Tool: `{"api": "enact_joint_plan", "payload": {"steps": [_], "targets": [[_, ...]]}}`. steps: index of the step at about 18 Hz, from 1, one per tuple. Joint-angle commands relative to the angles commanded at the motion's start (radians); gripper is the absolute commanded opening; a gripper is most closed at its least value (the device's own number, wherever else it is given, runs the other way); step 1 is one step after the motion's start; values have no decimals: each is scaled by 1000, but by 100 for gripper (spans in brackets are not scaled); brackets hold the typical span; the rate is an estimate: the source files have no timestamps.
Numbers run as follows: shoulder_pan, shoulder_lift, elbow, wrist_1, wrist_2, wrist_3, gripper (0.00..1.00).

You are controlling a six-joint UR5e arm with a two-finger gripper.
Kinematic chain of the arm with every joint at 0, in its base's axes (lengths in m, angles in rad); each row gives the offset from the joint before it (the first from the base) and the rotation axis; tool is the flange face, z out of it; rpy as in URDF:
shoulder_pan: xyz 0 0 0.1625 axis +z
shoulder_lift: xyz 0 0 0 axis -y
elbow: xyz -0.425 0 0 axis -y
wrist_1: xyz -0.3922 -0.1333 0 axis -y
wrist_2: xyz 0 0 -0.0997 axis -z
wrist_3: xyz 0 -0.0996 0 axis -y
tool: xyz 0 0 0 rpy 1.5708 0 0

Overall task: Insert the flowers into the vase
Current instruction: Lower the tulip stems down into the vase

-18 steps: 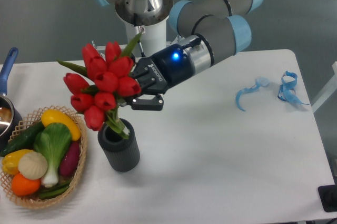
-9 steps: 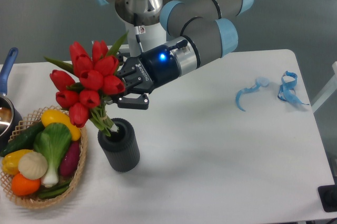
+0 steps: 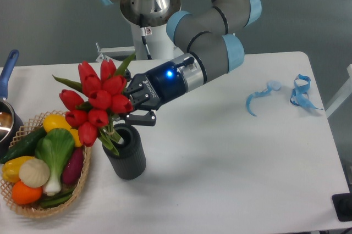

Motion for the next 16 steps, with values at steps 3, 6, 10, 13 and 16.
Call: {"api": "enact_joint_plan", "payload": {"steps": [3,6,10,13,16], "targets": [[0,-20,-11,2,23,9,18],[0,-35,-17,2,72,28,18],[5,-37,-34,3,81,32,18],[5,-38,-72,8,103,76,18],[3,-58,-74,9,106,92,19]]}}
